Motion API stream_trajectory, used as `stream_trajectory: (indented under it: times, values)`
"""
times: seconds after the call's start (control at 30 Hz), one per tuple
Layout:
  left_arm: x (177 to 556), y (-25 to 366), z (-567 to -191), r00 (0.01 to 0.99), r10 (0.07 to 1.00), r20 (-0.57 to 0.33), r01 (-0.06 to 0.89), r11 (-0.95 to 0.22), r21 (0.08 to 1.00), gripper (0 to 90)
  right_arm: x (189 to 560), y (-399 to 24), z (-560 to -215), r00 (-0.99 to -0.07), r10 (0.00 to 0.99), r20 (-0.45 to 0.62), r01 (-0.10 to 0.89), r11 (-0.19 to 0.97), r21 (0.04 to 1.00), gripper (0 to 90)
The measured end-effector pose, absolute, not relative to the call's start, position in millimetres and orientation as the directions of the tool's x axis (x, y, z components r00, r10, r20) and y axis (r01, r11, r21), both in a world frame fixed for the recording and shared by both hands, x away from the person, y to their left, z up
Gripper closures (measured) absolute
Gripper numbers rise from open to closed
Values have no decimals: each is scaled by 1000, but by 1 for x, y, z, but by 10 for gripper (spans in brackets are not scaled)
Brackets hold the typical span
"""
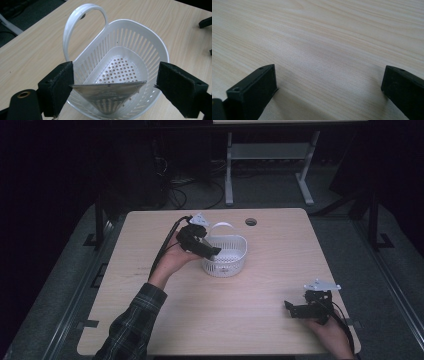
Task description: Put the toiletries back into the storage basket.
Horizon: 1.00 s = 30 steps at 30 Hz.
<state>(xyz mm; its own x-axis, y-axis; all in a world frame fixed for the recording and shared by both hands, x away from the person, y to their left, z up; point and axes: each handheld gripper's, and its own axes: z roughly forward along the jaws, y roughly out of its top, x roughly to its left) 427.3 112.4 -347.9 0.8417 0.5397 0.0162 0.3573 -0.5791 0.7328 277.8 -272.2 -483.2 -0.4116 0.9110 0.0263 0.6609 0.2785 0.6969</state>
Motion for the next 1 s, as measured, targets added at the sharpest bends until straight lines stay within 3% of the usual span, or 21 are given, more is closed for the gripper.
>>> stream_trajectory:
  times: [1.0]
  values:
    - [379, 179, -338, 810, 584, 54, 357, -564, 745, 140, 278, -272, -483, -412, 911, 26, 661, 279, 697, 0]
